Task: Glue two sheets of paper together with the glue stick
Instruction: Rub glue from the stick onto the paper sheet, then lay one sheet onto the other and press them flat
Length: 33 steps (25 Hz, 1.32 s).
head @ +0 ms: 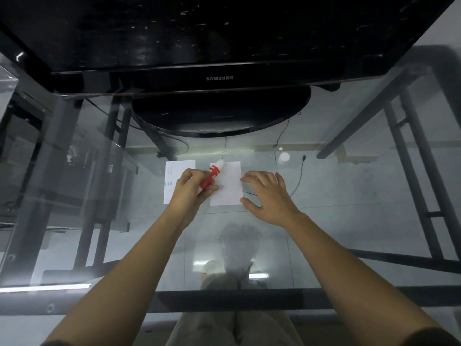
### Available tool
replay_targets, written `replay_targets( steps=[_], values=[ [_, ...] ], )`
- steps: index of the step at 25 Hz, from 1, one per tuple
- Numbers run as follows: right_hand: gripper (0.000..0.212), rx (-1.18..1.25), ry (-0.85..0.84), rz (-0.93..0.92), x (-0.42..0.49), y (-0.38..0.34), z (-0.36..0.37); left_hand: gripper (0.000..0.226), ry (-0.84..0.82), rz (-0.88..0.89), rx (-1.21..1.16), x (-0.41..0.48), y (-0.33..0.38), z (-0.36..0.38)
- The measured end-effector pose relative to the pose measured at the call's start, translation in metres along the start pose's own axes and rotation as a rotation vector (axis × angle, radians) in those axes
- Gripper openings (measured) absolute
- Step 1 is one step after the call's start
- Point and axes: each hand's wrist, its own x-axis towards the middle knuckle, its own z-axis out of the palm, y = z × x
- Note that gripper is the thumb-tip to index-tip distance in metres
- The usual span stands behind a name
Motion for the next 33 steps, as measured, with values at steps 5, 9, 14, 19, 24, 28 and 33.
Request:
replay_targets(
  steps=[5, 9, 14, 19, 24, 28, 33],
  values=[
    [0.045, -0.036, 0.287, 0.262, -0.029, 0.001, 0.008, 0.034, -0.139, 0.201, 0.519, 0.021, 0.011, 0.045],
    [0.066, -0.149, 0.066, 0.433, -0.037, 0.007, 0.019, 0.037, -0.226, 0.481, 0.846, 0.037, 0.025, 0.090],
    [0.067, -0.178, 0.039, 0.449, -0.035, 0.008, 0.021, 0.030, -0.287, 0.573, 0.928, 0.059, 0.021, 0.115],
    [0.066, -0.185, 0.027, 0.455, -0.034, 0.008, 0.023, 0.031, -0.304, 0.595, 0.963, 0.073, 0.010, 0.114],
    [0.067, -0.207, 0.026, 0.449, -0.034, 0.009, 0.023, 0.048, -0.319, 0.565, 0.978, 0.073, 0.006, 0.108],
    [0.067, -0.135, 0.073, 0.439, -0.032, -0.001, 0.015, 0.049, -0.250, 0.642, 1.073, 0.051, 0.014, 0.067],
    [0.054, 0.043, 0.257, 0.436, -0.025, -0.045, 0.017, 0.044, -0.118, 0.656, 1.276, 0.017, 0.007, -0.027]
  ],
)
